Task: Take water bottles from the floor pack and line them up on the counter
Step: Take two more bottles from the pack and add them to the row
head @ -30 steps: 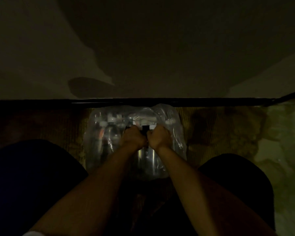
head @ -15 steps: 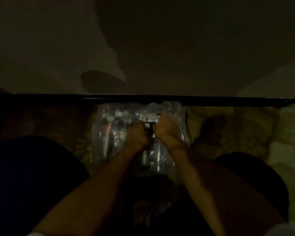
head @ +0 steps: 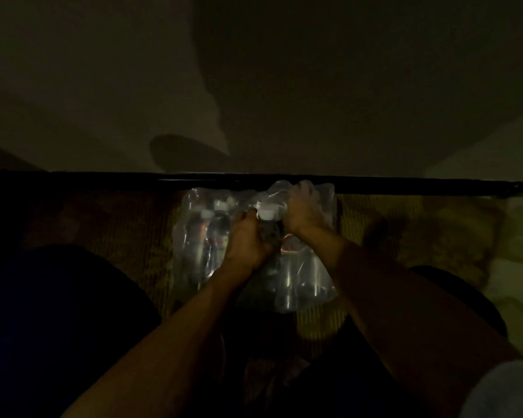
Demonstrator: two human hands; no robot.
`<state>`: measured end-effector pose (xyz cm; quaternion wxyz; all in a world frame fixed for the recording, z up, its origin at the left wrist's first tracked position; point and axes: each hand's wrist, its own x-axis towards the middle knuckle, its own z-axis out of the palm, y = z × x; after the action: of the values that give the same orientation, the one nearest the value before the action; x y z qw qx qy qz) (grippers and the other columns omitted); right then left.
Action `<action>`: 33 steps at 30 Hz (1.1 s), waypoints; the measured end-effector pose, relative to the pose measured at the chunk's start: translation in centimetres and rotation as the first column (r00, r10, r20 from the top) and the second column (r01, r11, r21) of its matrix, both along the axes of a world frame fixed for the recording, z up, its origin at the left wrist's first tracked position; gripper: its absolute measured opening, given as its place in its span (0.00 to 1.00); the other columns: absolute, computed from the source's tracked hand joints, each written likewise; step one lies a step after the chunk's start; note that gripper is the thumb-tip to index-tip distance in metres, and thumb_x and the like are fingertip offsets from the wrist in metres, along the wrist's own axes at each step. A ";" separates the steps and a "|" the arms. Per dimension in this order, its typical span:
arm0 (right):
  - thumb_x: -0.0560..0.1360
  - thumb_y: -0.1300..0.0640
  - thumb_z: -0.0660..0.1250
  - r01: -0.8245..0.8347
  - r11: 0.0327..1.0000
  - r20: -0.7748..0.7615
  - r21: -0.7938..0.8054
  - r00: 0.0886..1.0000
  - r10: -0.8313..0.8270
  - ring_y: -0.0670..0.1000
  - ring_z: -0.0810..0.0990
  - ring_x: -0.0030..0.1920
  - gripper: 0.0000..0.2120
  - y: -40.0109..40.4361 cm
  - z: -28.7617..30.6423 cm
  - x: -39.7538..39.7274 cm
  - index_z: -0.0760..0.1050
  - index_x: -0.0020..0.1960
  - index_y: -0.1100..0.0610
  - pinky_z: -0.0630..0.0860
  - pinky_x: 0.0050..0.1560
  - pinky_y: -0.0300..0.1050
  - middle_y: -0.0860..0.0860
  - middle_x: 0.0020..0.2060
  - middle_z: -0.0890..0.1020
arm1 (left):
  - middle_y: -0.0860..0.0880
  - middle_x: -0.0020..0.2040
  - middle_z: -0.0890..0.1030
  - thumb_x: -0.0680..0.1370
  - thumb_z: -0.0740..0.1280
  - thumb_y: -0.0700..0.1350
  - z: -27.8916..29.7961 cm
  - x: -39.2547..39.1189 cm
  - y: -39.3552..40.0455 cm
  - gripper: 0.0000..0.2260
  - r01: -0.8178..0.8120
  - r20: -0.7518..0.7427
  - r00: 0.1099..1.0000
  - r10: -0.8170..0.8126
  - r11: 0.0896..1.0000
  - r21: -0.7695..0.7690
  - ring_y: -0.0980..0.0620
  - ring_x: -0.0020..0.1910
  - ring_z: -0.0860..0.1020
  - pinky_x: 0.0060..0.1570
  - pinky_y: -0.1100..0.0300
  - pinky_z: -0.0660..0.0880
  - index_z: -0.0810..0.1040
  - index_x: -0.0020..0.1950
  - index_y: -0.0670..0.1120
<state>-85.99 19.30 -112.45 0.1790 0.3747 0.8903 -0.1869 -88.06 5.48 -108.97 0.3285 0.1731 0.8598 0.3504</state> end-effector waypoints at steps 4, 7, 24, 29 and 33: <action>0.74 0.54 0.68 -0.011 0.997 0.032 -0.081 0.999 0.014 0.58 0.65 0.68 0.26 0.2 2.5 0.3 0.67 0.70 0.51 0.70 0.65 0.50 0.57 0.70 0.62 | 0.50 0.53 0.81 0.72 0.75 0.44 1.5 -0.6 0.4 0.17 0.018 -0.003 1.000 -0.018 0.998 0.066 0.53 0.51 0.79 0.43 0.70 0.73 0.77 0.59 0.46; 0.76 0.54 0.66 0.000 0.968 0.027 -0.250 1.000 0.007 0.59 0.71 0.67 0.24 0.3 4.6 0.2 0.69 0.71 0.57 0.70 0.67 0.51 0.58 0.68 0.70 | 0.55 0.53 0.77 0.72 0.76 0.43 2.4 -0.8 0.0 0.20 -0.001 0.009 1.000 0.000 0.992 0.126 0.58 0.51 0.75 0.41 0.76 0.67 0.75 0.62 0.46; 0.79 0.50 0.64 0.577 0.378 0.258 -0.724 0.735 -0.628 0.51 0.80 0.49 0.12 -0.6 19.4 4.0 0.75 0.56 0.58 0.79 0.48 0.46 0.55 0.53 0.79 | 0.49 0.59 0.81 0.69 0.77 0.43 14.1 -3.0 -0.9 0.28 -0.289 0.312 0.926 0.211 0.929 0.230 0.51 0.57 0.79 0.59 0.52 0.76 0.72 0.67 0.47; 0.79 0.51 0.65 0.587 0.360 0.260 -0.726 0.718 -0.646 0.53 0.79 0.53 0.12 -0.7 29.5 5.9 0.75 0.59 0.57 0.79 0.46 0.45 0.54 0.52 0.79 | 0.52 0.53 0.81 0.67 0.79 0.47 23.4 -2.2 -1.6 0.29 -0.399 0.392 0.873 0.289 0.887 0.233 0.54 0.51 0.81 0.46 0.63 0.77 0.74 0.65 0.46; 0.74 0.46 0.70 0.580 0.326 0.282 -0.747 0.720 -0.634 0.52 0.82 0.48 0.20 -1.2 38.6 5.9 0.77 0.60 0.58 0.79 0.37 0.43 0.54 0.52 0.83 | 0.49 0.52 0.85 0.69 0.78 0.50 31.7 -1.9 -2.5 0.23 -0.511 0.542 0.776 0.322 0.824 0.243 0.51 0.51 0.84 0.56 0.49 0.80 0.79 0.60 0.44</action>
<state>-80.05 18.14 -73.89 0.2157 0.5516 0.5070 -0.6263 -90.00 2.95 -77.26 0.4027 -0.0579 0.6843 0.6052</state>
